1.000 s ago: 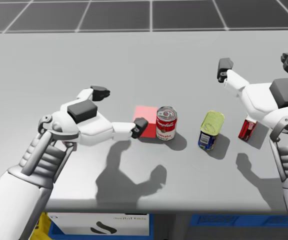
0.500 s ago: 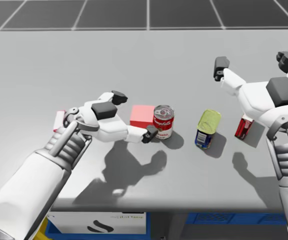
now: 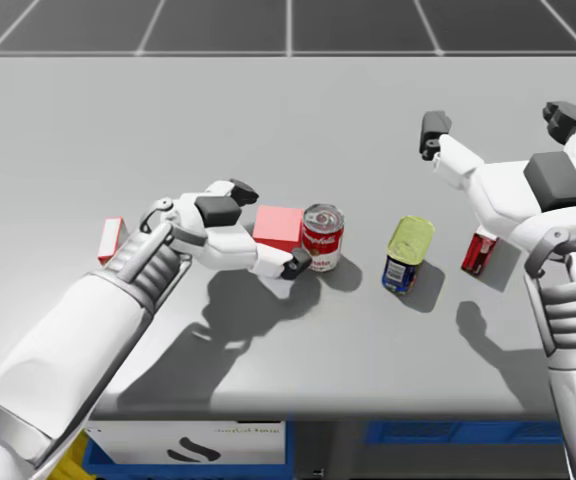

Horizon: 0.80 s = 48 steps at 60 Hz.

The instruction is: Find the red cube and pick it up.

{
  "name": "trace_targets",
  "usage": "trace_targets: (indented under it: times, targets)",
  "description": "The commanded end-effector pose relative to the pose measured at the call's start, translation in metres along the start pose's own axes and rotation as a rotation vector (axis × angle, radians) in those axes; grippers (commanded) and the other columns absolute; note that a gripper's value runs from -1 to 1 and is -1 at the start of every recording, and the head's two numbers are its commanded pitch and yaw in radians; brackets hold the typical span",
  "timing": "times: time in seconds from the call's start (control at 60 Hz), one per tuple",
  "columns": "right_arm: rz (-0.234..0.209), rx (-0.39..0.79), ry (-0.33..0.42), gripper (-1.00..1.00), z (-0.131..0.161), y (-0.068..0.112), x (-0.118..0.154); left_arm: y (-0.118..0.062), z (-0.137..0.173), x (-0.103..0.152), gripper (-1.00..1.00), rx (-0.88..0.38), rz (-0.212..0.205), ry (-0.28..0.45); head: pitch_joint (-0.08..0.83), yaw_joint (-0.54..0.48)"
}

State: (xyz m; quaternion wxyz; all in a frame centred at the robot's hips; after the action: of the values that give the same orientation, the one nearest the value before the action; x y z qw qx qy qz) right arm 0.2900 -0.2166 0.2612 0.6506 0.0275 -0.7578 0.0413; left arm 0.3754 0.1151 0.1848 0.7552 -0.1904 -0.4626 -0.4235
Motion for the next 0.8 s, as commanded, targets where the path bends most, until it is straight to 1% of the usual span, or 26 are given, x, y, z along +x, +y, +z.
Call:
trace_targets:
  times: [0.017,0.167,0.25,0.267,0.3,0.317,0.333,0.35,0.367,0.383,0.4,0.45,0.633,0.7,0.8]
  targets:
    - [-0.010,0.000,0.002,-1.00,0.000,0.001,-0.001,-0.004,-0.015,-0.001,-1.00,-0.019,0.009,0.016,0.673,0.00]
    - [-0.010,0.000,0.002,-1.00,0.000,0.001,-0.001,-0.006,-0.019,-0.003,-1.00,-0.034,0.009,0.033,0.675,0.00]
    - [-0.011,0.000,0.001,-1.00,0.000,0.000,-0.001,-0.010,-0.019,-0.005,-1.00,-0.048,0.000,0.035,0.674,0.00]
    - [-0.010,0.000,0.001,-1.00,0.000,0.000,-0.001,-0.010,-0.019,-0.005,-0.97,-0.049,0.002,0.035,0.674,0.00]
    - [-0.011,0.000,0.001,-1.00,0.000,0.000,-0.001,-0.012,-0.018,-0.006,-0.59,-0.046,-0.002,0.034,0.673,0.00]
    - [-0.011,0.000,0.001,-1.00,0.000,0.000,-0.001,-0.013,-0.017,-0.006,-0.35,-0.048,-0.011,0.032,0.673,0.00]
    - [-0.011,0.001,0.001,-1.00,0.000,0.000,-0.001,-0.013,-0.017,-0.007,-0.35,-0.051,-0.009,0.032,0.672,0.00]
    - [-0.012,0.001,0.001,-1.00,0.000,0.000,-0.001,-0.014,-0.017,-0.007,0.78,-0.053,-0.010,0.032,0.672,0.00]
    - [-0.012,0.001,0.001,-1.00,0.000,0.000,-0.001,-0.014,-0.016,-0.007,0.78,-0.053,-0.010,0.032,0.671,0.00]
    - [-0.012,0.001,0.001,-1.00,0.000,0.000,-0.001,-0.014,-0.016,-0.008,0.91,-0.054,-0.010,0.032,0.671,0.00]
    - [-0.011,0.001,0.001,-1.00,0.000,0.000,-0.001,-0.015,-0.015,-0.008,0.95,-0.055,-0.013,0.032,0.670,0.00]
    - [-0.012,0.001,0.002,-1.00,0.000,0.000,-0.001,-0.015,-0.014,-0.010,1.00,-0.058,-0.017,0.031,0.669,0.00]
    - [-0.012,0.001,0.003,-1.00,0.000,0.000,-0.001,-0.015,-0.010,-0.014,1.00,-0.054,-0.024,0.027,0.662,0.00]
    - [-0.011,0.002,0.002,-1.00,0.000,0.001,-0.001,-0.015,-0.009,-0.015,1.00,-0.053,-0.027,0.025,0.635,0.00]
    - [-0.010,0.001,0.003,-1.00,0.000,0.001,-0.001,-0.015,-0.008,-0.016,1.00,-0.052,-0.027,0.023,0.563,0.00]
